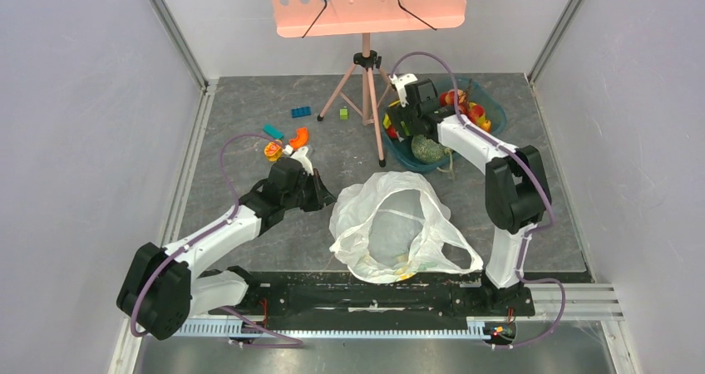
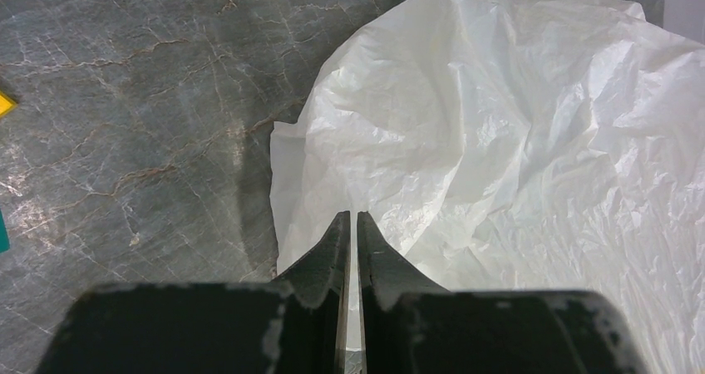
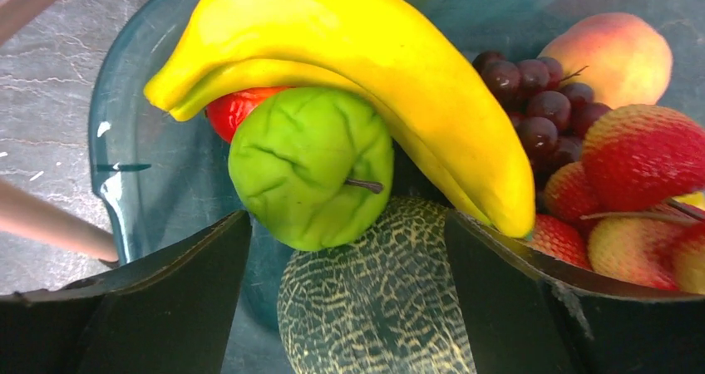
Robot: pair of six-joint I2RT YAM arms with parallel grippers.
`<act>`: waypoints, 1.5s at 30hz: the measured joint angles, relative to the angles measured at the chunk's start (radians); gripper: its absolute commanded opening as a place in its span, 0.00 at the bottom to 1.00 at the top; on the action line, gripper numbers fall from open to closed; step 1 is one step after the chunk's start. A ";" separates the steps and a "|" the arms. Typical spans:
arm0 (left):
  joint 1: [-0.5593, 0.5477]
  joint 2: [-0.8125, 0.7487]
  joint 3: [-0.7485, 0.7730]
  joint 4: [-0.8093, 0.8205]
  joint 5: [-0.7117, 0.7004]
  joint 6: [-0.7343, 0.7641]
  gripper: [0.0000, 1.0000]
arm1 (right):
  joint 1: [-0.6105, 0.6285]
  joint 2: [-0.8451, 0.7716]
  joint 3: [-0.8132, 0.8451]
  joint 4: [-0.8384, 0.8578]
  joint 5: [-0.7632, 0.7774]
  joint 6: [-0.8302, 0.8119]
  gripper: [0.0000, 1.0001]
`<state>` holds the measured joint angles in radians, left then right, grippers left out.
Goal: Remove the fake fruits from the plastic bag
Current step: Place the fake fruit in the bin, then adjust the plastic bag at the center of the board.
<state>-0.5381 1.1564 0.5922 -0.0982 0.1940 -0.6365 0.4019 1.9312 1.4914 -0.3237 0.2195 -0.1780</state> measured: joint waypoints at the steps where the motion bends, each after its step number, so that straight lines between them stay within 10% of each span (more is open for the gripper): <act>1: 0.000 0.000 0.000 0.000 0.000 0.000 0.12 | 0.000 -0.013 -0.006 0.000 0.000 0.000 0.91; 21: 0.000 0.000 -0.012 0.027 0.082 -0.010 0.30 | 0.000 -0.565 -0.268 0.061 -0.166 0.078 0.97; 28: 0.000 -0.090 -0.080 0.031 0.105 -0.046 0.63 | 0.000 -0.719 -0.405 0.074 -0.243 0.120 0.98; 31: 0.000 -0.118 -0.108 0.045 0.111 -0.060 0.99 | 0.000 -0.753 -0.436 0.072 -0.258 0.131 0.98; 45: -0.090 -0.048 -0.114 0.092 0.106 -0.063 1.00 | 0.000 -0.822 -0.536 0.067 -0.294 0.153 0.98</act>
<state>-0.6277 1.1088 0.4782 -0.0059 0.3000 -0.6991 0.4019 1.1091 0.9558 -0.2565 -0.0750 -0.0246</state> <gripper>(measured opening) 0.993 0.979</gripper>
